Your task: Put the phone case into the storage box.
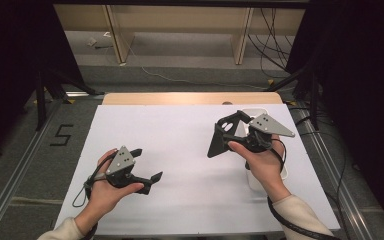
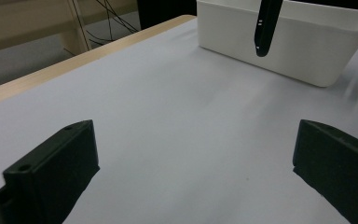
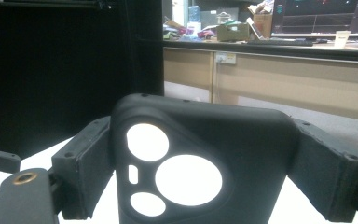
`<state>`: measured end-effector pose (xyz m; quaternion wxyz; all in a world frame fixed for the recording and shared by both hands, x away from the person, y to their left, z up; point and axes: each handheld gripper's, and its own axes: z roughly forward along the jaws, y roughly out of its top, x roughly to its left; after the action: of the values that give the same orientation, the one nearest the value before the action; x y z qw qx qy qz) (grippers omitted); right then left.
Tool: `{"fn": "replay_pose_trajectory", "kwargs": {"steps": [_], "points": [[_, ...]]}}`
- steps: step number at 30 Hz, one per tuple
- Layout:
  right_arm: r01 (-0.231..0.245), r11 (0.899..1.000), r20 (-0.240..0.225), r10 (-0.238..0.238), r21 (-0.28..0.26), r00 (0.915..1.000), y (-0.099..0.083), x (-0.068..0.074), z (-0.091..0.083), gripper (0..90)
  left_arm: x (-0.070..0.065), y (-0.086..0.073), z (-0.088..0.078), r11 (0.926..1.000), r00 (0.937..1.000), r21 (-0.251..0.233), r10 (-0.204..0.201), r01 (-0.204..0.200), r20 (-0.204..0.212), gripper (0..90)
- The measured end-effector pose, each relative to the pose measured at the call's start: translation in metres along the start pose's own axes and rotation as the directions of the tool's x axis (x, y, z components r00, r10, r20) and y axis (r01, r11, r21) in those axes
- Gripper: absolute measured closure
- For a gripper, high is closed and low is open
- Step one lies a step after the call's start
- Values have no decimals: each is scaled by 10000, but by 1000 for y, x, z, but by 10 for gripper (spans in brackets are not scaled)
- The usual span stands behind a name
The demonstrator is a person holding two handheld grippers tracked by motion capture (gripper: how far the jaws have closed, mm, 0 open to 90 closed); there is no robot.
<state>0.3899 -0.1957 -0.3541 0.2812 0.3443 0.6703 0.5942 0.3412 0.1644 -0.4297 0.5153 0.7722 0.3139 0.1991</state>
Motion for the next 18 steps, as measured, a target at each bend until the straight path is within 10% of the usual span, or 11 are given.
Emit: {"fn": "replay_pose_trajectory", "kwargs": {"steps": [18], "points": [[-26,9999,121,27,-118,9999,4,-4,-3,154,1,0,1,10000,10000,15,63,-64,42,0]]}}
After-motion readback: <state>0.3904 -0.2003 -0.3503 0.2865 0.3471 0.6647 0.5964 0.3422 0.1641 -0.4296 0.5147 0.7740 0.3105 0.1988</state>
